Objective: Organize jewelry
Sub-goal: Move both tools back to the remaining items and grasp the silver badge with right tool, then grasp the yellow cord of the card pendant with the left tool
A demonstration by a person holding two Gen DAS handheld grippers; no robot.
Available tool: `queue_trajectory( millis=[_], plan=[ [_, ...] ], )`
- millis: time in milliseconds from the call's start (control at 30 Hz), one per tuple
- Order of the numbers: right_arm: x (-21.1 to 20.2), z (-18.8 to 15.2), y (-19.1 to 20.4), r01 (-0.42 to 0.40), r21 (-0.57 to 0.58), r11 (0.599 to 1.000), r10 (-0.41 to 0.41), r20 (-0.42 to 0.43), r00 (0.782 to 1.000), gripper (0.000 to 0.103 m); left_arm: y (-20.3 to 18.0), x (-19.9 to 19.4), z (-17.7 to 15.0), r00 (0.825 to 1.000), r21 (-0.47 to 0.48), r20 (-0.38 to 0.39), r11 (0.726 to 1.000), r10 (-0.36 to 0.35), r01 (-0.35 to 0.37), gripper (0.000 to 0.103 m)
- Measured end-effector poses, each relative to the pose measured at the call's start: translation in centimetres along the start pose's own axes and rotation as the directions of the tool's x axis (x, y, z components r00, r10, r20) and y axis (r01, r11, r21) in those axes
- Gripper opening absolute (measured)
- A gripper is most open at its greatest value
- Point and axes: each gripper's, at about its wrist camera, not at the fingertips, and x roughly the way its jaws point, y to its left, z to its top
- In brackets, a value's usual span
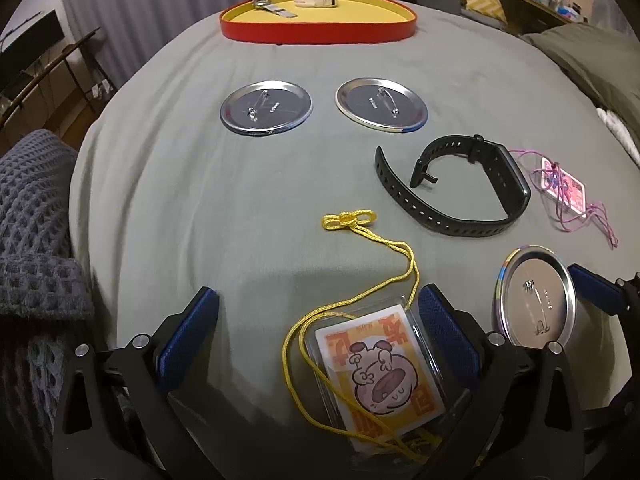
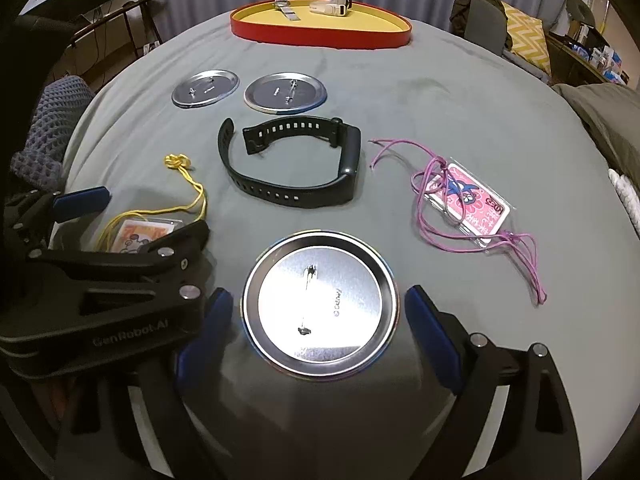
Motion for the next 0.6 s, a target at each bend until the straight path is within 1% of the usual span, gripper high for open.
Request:
queue_trajectory(
  millis=[100, 167, 233, 500, 600],
  plan=[
    [-0.2, -0.1, 0.1, 0.001, -0.003, 1.0, -0.001, 0.008, 1.0, 0.081, 0.0, 0.2, 0.5, 1.0, 0.004, -0.003, 1.0, -0.009, 0.009, 0.095],
    [-0.4, -0.3, 0.1, -0.002, -0.011, 1.0, 0.002, 0.016, 1.0, 0.077, 0.0, 0.0, 0.4, 1.0, 0.01, -0.007, 1.0, -0.022, 0.022, 0.089],
    [-0.6, -0.4, 0.1, -0.005, -0.013, 1.0, 0.006, 0.021, 1.0, 0.07, -0.1, -0.1, 0.3, 1.0, 0.016, -0.01, 0.999, -0.028, 0.028, 0.087],
    [-1.0, -0.5, -0.1, -0.013, -0.016, 1.0, 0.013, 0.032, 0.999, 0.07, 0.0, -0.3, 0.6, 0.999, 0.01, -0.025, 0.999, -0.043, 0.043, 0.078],
    [-1.2, -0.5, -0.1, -0.011, -0.019, 1.0, 0.011, 0.035, 0.999, 0.07, 0.0, -0.6, 0.7, 0.999, 0.011, -0.015, 0.999, -0.051, 0.051, 0.069]
  ],
)
